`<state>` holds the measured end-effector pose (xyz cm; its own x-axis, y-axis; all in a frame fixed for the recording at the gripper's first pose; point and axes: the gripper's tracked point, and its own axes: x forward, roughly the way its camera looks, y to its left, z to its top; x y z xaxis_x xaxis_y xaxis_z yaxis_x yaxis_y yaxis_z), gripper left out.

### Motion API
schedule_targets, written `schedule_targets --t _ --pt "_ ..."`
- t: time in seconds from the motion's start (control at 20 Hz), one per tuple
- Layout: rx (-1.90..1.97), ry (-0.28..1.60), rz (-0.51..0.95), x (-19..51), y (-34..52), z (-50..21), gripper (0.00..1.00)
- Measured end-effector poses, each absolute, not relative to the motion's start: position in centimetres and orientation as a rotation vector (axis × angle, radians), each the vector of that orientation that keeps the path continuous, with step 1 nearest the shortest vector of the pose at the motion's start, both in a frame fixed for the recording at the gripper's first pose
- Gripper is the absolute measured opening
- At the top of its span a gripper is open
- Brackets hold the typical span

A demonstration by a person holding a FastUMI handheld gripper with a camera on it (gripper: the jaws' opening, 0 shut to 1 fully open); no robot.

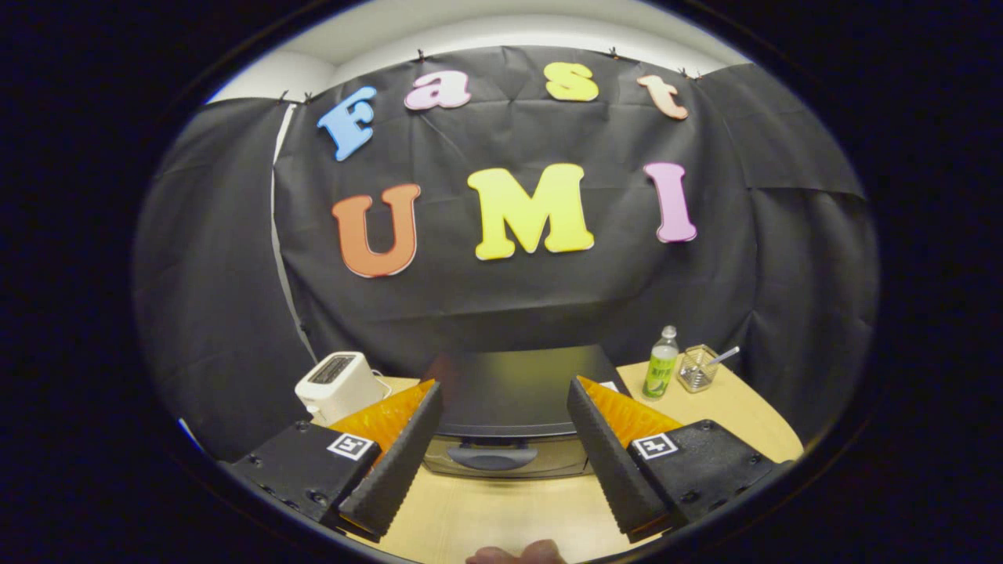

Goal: Open the toaster oven, put the food inside, and close the toaster oven door.

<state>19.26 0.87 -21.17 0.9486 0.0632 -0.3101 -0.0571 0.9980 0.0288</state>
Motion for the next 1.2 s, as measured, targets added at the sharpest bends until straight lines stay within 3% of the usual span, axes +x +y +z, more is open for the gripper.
schedule_targets --t 0.25,0.6,0.9,1.2 --pt "-0.015 0.435 0.061 22.8 0.9 -28.8 1.0" --pt "-0.07 0.508 0.044 23.8 1.3 -33.4 1.0" --pt "-0.061 0.508 0.043 22.3 1.5 -33.6 1.0" --pt "-0.094 0.563 0.047 16.4 1.2 -36.1 1.0"
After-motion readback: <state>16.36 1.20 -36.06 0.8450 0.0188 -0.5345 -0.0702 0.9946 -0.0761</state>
